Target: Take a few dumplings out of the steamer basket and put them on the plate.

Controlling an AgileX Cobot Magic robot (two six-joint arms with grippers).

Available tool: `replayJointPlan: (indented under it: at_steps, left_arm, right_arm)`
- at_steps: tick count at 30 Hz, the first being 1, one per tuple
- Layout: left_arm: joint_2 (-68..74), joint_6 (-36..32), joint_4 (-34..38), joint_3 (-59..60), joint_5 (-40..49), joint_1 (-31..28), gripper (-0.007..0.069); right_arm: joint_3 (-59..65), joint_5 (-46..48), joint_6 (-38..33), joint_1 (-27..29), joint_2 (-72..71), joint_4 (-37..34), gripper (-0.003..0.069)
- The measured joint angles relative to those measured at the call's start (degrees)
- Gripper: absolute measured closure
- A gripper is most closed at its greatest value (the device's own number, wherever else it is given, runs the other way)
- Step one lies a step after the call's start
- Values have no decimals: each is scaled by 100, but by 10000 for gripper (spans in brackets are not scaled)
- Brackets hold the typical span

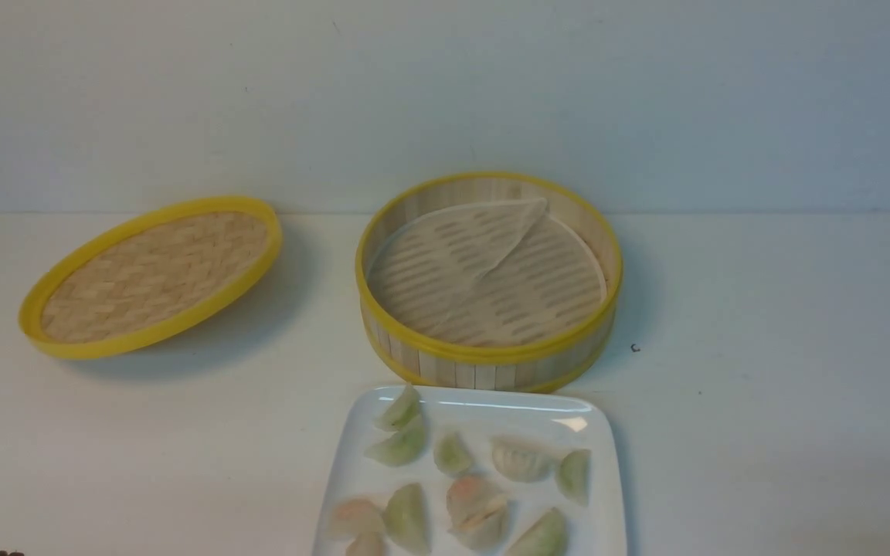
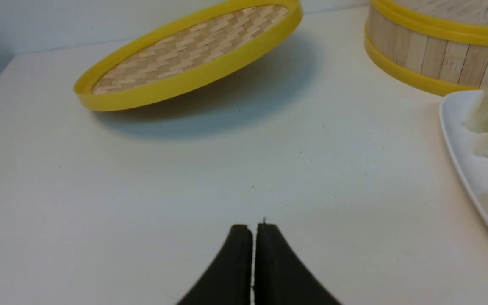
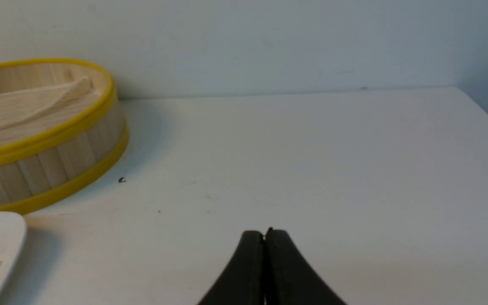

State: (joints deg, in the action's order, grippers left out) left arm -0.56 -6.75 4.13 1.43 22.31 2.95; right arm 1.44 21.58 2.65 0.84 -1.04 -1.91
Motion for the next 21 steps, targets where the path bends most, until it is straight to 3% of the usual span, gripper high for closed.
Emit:
replayJointPlan:
  at_steps: [21]
  left_arm:
    - [0,0,0,0,0,0,631]
  right_arm:
    - [0,0,-4,-84,0,6,673]
